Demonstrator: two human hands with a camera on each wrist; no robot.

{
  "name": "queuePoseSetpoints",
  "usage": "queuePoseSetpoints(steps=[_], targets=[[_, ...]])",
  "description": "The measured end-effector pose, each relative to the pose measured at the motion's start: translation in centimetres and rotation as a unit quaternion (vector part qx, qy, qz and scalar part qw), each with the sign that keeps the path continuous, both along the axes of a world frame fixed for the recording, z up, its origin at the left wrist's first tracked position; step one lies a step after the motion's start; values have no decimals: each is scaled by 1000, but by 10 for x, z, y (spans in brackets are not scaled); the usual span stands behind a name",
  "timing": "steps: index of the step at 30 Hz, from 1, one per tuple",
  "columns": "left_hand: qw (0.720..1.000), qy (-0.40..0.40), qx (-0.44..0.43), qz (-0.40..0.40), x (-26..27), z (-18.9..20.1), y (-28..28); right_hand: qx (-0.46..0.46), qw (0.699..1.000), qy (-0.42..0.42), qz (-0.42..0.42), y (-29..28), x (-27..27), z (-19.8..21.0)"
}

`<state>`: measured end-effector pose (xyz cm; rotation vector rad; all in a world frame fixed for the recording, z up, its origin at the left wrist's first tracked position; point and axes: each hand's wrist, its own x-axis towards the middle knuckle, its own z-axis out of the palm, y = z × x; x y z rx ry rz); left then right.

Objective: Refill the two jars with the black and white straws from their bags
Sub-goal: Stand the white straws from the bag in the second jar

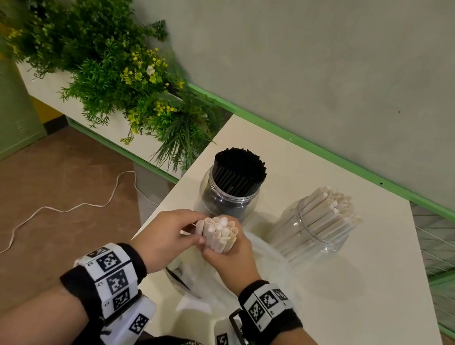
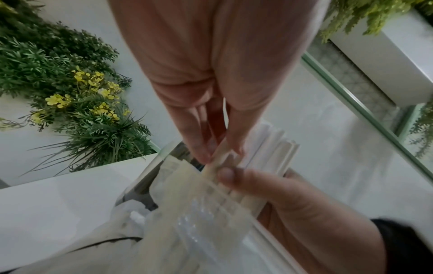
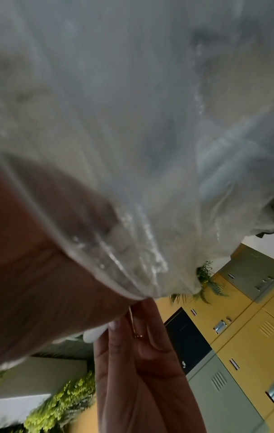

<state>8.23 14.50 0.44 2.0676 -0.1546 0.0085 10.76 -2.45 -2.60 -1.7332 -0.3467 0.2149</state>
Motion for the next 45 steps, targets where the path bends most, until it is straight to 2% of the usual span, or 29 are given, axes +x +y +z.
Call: queuePoseSetpoints(steps=[5, 10, 14, 17, 20, 24, 30, 33, 39, 42, 45], targets=[[997, -20, -48, 53, 1, 2, -7, 14, 999, -4, -31, 0, 0, 0], [996, -52, -56, 42, 2, 5, -17, 16, 999, -5, -33, 1, -4, -1], [991, -25, -125, 42, 3, 8, -19, 30, 996, -20, -78, -6, -2, 0], [997, -37, -66, 28, 1, 5, -14, 59, 992, -18, -111, -14, -3, 0], [999, -48, -21, 1, 0, 1, -15, 61, 992, -22, -110, -16, -6, 0], [999, -44, -6, -23, 0, -3, -24, 86, 992, -20, -90, -12, -11, -3], [998, -58, 25, -8, 0, -9, -18, 56, 987, -36, -149, -17, -13, -4], [998, -39, 48, -5, -1, -11, -14, 63, 983, -25, -173, -25, -8, -1], [994, 5, 92, -58, -2, 1, -19, 118, 977, -48, -172, -42, 6, 44], [988, 27, 115, -102, 3, 13, -29, 131, 978, -66, -146, -56, 11, 82], [985, 44, 91, -137, 10, 24, -46, 144, 981, -82, -101, -63, 13, 115]])
